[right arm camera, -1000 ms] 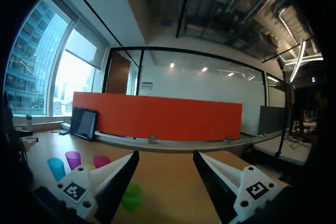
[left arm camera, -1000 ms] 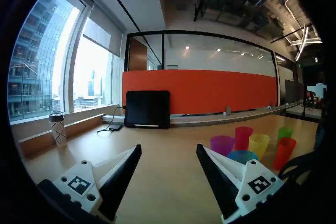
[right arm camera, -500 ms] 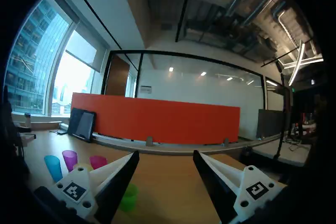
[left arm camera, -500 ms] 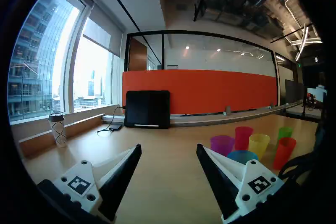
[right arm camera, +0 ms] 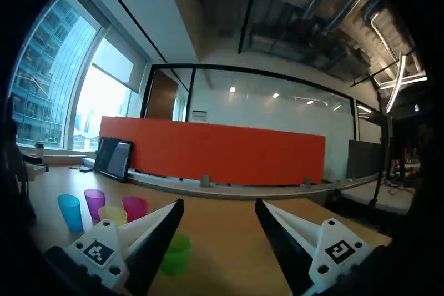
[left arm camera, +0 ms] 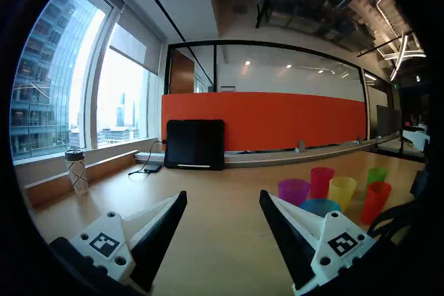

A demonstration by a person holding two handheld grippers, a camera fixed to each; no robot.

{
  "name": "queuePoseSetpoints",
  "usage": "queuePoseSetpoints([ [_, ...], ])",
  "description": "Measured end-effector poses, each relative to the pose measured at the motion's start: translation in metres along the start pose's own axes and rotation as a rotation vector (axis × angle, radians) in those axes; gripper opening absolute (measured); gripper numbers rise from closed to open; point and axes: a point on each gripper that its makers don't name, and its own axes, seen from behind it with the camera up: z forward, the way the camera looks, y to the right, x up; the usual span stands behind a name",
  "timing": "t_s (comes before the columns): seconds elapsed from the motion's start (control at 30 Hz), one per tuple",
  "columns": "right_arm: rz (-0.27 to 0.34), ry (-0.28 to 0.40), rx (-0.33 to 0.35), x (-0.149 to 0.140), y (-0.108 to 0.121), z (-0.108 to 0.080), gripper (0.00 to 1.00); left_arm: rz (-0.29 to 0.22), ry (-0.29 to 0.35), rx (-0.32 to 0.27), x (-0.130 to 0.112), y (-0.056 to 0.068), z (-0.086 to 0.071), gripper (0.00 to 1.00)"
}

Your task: Pour water

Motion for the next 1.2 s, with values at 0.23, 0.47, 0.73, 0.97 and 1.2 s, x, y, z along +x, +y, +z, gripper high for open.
queuePoseSetpoints([
  [0.23, 0.025, -0.030, -0.001, -0.019, 0.004, 0.004, 0.99, 0.000, 0.000, 0.000, 0.000, 0.000, 0.000, 0.97],
  [0.47, 0.063, -0.051, -0.024, -0.034, 0.018, 0.006, 0.99, 0.000, 0.000, 0.000, -0.001, 0.000, 0.000, 0.97],
  [0.73, 0.081, -0.075, -0.030, -0.046, 0.024, 0.006, 0.99, 0.000, 0.000, 0.000, -0.001, 0.000, 0.000, 0.97],
  [0.97, 0.077, -0.088, -0.027, -0.053, 0.024, 0.007, 0.99, 0.000, 0.000, 0.000, 0.000, 0.000, 0.000, 0.97],
  [1.2, 0.086, -0.099, -0.024, -0.058, 0.026, 0.005, 0.99, 0.000, 0.000, 0.000, -0.001, 0.000, 0.000, 0.97],
])
